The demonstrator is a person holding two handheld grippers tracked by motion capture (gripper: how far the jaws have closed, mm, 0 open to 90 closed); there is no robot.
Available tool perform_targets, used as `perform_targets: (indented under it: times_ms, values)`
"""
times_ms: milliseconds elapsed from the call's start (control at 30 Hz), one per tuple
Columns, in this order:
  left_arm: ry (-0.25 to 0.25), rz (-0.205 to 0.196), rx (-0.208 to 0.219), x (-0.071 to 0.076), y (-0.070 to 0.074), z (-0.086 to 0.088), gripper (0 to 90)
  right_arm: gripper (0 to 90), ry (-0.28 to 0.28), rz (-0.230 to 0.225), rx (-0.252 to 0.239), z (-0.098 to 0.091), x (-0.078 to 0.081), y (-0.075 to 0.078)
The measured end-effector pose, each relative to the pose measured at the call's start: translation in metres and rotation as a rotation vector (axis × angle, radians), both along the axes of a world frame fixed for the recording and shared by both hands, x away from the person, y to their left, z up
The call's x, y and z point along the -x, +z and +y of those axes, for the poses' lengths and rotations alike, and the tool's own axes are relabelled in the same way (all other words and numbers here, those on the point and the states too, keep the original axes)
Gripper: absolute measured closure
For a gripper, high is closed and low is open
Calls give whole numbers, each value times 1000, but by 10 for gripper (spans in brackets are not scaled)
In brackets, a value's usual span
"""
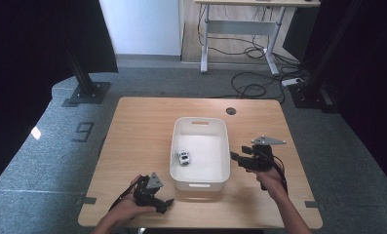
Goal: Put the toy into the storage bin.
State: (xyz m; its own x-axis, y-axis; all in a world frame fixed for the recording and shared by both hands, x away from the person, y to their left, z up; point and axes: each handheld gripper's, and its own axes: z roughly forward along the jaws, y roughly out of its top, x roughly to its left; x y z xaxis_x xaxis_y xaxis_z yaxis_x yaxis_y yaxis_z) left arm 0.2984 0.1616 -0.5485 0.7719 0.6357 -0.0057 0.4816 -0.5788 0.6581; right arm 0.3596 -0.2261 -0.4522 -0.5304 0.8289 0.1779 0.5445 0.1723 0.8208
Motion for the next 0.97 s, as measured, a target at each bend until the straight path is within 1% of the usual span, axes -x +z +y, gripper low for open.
perform_targets:
  times_ms: [167,267,367,600,800,967]
  values:
    - [0,0,1,0,0,0,0,394,-36,-2,-7,-21,7,-7]
    - [-1,0,0,0,0,0,0,390,-51,2,4,-30,10,-11]
    - [0,0,1,0,0,0,0,390,-65,2,2,-39,13,-16]
    - [0,0,1,0,0,0,0,387,-100,21,18,-58,18,-26]
    - [0,0,0,0,0,0,0,377,-126,35,34,-69,20,-33]
    - [0,0,0,0,0,0,0,355,-143,34,26,-73,20,-34]
